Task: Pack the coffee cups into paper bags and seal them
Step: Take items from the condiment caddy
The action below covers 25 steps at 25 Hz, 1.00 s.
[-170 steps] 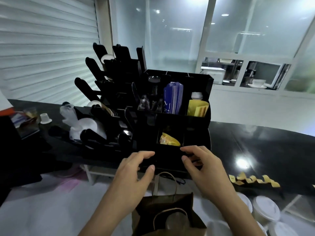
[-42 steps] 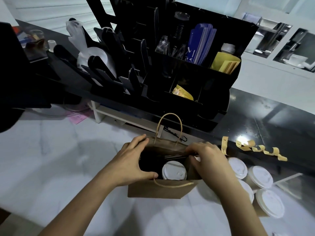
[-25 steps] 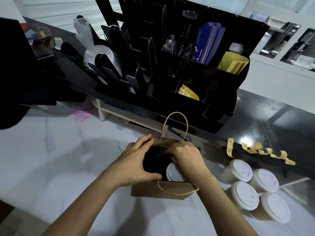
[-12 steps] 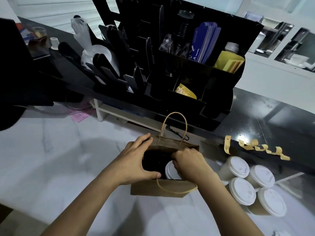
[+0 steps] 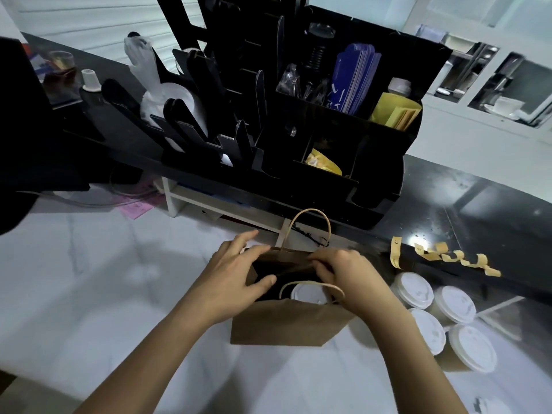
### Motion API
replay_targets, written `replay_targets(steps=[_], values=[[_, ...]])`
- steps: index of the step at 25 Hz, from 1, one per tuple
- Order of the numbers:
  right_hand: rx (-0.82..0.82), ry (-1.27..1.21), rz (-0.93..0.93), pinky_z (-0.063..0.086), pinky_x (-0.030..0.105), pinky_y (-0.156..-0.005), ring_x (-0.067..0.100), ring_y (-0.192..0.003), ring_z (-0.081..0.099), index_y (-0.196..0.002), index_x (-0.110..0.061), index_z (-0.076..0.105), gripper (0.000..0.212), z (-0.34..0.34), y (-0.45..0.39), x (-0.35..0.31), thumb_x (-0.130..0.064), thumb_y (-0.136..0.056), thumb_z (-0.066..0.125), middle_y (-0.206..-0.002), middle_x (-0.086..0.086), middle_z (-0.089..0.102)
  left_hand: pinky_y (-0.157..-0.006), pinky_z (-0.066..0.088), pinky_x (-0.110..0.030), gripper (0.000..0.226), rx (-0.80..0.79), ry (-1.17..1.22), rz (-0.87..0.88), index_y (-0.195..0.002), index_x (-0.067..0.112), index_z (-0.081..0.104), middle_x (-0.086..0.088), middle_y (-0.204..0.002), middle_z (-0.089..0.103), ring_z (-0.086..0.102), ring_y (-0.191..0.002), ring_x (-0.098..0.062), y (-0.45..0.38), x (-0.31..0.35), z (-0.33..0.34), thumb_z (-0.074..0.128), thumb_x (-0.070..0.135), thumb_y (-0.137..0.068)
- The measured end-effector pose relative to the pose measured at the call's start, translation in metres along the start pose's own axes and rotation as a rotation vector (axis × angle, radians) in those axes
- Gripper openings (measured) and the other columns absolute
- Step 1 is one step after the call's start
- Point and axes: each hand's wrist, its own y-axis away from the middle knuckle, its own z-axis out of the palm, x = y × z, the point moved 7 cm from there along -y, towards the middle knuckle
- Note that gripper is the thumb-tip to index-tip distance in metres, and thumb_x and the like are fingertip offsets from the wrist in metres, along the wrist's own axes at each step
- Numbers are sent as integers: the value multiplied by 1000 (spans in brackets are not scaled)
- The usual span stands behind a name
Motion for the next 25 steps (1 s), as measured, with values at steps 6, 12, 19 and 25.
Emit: replay_targets(steps=[6,12,19,25], values=[[166,-279,143,53,27,-86,3,-97,63,-116,-33,73,23,-29,33,21,-24,-101,57,-105,-17,71,-92,39,-22,24,121,35,149,-116,43,60,34,-113,45,40,-114,1,3,23,-24,45,45,-97],[404,-363,314,50,21,-72,-5,-86,60,-98,-33,70,10,-35,81,28,-28,-99,62,-85,-22,66,-81,38,-13,21,139,116,273,-109,38,62,33,-102,52,45,-109,6,13,49,-42,44,39,-98],[502,-423,484,56,31,-71,1,-81,63,-97,-29,74,10,-23,135,37,-29,-98,64,-80,-17,69,-74,39,-12,17,108,187,388,-108,34,65,29,-97,55,52,-101,-1,29,84,-48,53,32,-97],[551,-470,550,52,28,-66,4,-76,64,-90,-32,73,10,-15,170,62,-29,-96,66,-76,-18,67,-80,38,-9,17,78,199,517,-106,32,69,26,-101,59,53,-104,-4,41,129,-48,54,28,-98]])
